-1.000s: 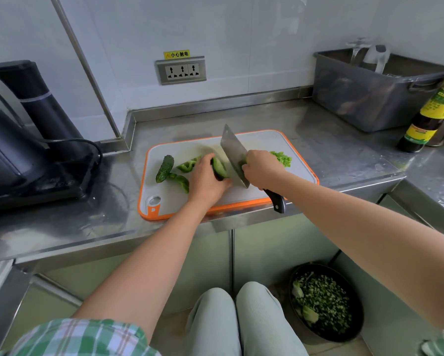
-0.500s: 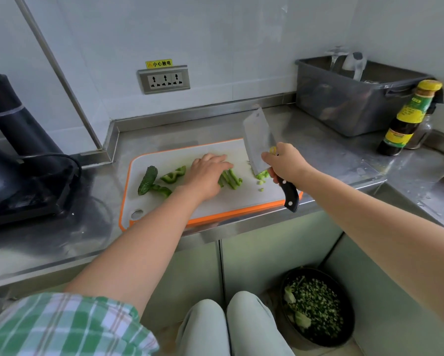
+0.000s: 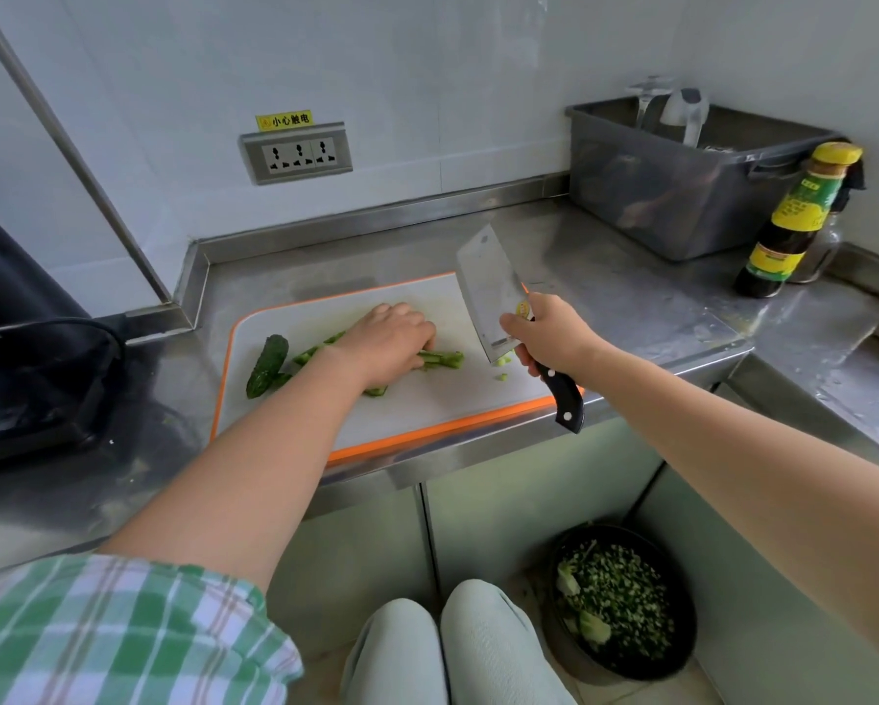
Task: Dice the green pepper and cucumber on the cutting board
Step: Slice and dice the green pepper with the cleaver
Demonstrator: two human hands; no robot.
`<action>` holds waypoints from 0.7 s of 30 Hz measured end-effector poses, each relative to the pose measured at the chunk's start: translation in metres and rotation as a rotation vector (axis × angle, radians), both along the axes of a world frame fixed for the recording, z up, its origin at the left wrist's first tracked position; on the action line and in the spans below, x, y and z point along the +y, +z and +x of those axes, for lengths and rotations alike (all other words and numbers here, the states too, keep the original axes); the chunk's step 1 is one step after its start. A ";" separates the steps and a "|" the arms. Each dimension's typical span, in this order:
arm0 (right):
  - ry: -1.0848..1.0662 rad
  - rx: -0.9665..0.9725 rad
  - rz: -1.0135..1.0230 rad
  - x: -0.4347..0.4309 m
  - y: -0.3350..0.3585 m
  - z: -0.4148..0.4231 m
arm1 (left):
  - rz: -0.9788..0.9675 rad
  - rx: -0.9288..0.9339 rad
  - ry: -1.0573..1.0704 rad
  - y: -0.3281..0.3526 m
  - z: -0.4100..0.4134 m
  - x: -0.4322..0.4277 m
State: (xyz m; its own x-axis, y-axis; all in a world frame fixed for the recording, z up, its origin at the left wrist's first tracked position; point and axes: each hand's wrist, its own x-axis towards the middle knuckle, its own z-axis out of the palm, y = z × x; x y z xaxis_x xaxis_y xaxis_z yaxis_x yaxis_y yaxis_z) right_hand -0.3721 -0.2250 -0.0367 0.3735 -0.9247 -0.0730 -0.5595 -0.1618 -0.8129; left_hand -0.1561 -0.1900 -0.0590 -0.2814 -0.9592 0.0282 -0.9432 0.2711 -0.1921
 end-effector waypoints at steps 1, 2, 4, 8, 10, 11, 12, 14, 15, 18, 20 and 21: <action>-0.002 -0.003 0.007 0.000 -0.001 0.000 | -0.001 -0.041 0.013 -0.001 0.000 0.001; -0.005 -0.002 0.013 0.000 -0.001 -0.001 | -0.006 -0.091 0.032 -0.002 -0.001 0.001; -0.012 0.008 0.022 -0.001 -0.003 -0.002 | -0.030 -0.193 0.071 -0.004 -0.006 0.002; -0.018 0.013 0.037 -0.002 -0.004 -0.003 | -0.063 -0.281 0.152 -0.006 -0.018 0.001; -0.019 0.013 0.043 -0.002 -0.005 -0.005 | -0.070 -0.274 0.195 -0.009 -0.020 0.000; -0.020 0.011 0.045 -0.002 -0.006 -0.006 | -0.073 -0.269 0.212 -0.010 -0.021 -0.001; -0.021 0.009 0.048 -0.002 -0.006 -0.006 | -0.072 -0.270 0.225 -0.012 -0.021 -0.002; -0.020 0.007 0.054 -0.002 -0.005 -0.007 | -0.061 -0.265 0.247 -0.014 -0.021 -0.004; -0.018 0.006 0.056 -0.002 -0.006 -0.007 | -0.052 -0.248 0.262 -0.014 -0.021 -0.004; -0.010 0.008 0.063 -0.003 -0.006 -0.007 | -0.034 -0.228 0.278 -0.014 -0.019 -0.007; -0.006 0.003 0.069 -0.002 -0.005 -0.005 | -0.056 -0.199 0.294 -0.016 -0.020 -0.007; -0.004 -0.001 0.077 -0.001 -0.004 -0.003 | -0.078 -0.145 0.322 -0.019 -0.021 -0.006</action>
